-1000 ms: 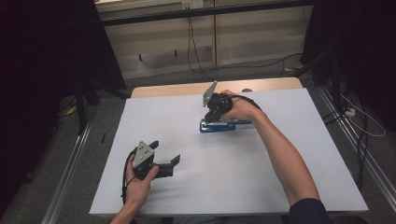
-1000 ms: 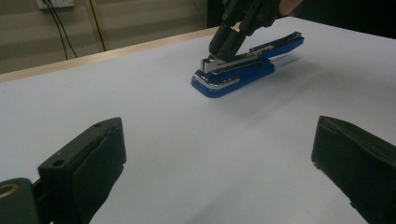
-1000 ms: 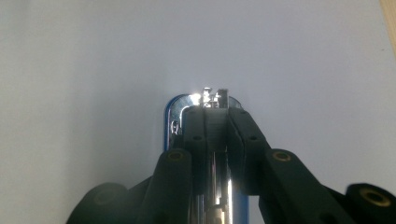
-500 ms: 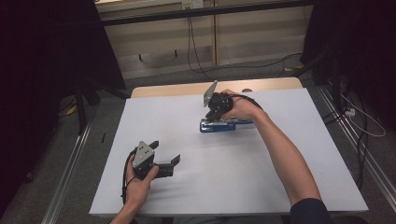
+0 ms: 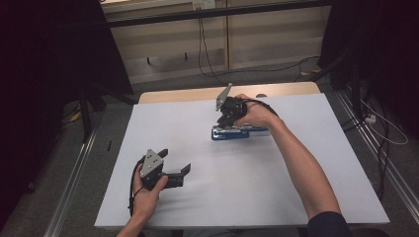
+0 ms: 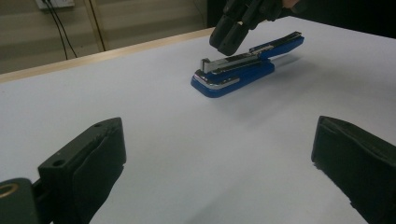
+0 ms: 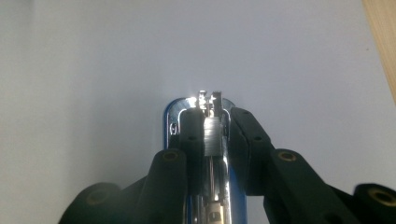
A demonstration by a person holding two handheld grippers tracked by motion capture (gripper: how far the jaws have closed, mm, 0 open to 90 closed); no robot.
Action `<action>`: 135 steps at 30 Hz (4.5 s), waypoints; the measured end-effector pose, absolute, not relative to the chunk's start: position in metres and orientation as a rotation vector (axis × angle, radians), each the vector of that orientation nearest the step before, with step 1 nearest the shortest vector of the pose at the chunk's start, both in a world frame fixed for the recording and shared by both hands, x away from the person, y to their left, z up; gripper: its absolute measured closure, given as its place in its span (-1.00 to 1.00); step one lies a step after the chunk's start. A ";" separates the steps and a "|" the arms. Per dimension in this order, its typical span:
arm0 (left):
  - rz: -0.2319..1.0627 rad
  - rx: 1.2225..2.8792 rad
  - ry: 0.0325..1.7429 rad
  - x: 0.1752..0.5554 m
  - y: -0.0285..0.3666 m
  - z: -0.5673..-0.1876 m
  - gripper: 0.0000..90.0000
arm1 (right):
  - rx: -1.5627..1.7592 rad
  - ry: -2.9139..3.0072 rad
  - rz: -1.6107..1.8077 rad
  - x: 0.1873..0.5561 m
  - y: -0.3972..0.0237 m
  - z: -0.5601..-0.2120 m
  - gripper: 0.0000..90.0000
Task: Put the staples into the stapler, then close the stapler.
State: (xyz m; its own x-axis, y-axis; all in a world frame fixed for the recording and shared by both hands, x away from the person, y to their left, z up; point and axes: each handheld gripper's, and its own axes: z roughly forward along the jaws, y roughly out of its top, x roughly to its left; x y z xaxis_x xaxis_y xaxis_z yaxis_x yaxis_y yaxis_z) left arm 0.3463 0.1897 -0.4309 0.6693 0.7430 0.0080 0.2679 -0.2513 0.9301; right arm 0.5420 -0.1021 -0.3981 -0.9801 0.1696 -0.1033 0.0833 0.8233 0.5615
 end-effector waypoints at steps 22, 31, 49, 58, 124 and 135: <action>0.557 1.817 0.821 0.349 0.188 -0.433 -0.93 | 0.641 2.624 1.095 0.516 -0.134 -0.409 -0.31; 0.553 1.812 0.829 0.350 0.190 -0.433 -0.93 | 0.820 2.494 1.159 0.504 -0.141 -0.410 -0.70; 0.557 1.801 0.852 0.351 0.188 -0.431 -0.93 | 1.068 2.232 1.247 0.463 -0.171 -0.425 -0.83; 0.573 1.815 0.837 0.351 0.183 -0.432 -0.93 | 1.139 2.166 1.234 0.439 -0.185 -0.427 -0.91; 0.451 1.866 0.763 0.426 0.104 -0.425 0.24 | 1.222 2.014 1.314 0.396 -0.247 -0.449 0.58; 0.407 1.874 0.732 0.438 0.089 -0.428 0.97 | 1.214 2.041 1.311 0.399 -0.250 -0.450 1.00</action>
State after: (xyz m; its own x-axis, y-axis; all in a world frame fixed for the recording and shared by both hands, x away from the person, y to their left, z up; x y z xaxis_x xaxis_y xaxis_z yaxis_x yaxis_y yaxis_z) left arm 0.4376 0.0890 -0.4277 0.7564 0.6520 -0.0512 0.3009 -0.2774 0.9124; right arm 0.3989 -0.2496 -0.4504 -0.5269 0.8440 0.1002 0.4418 0.1713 0.8806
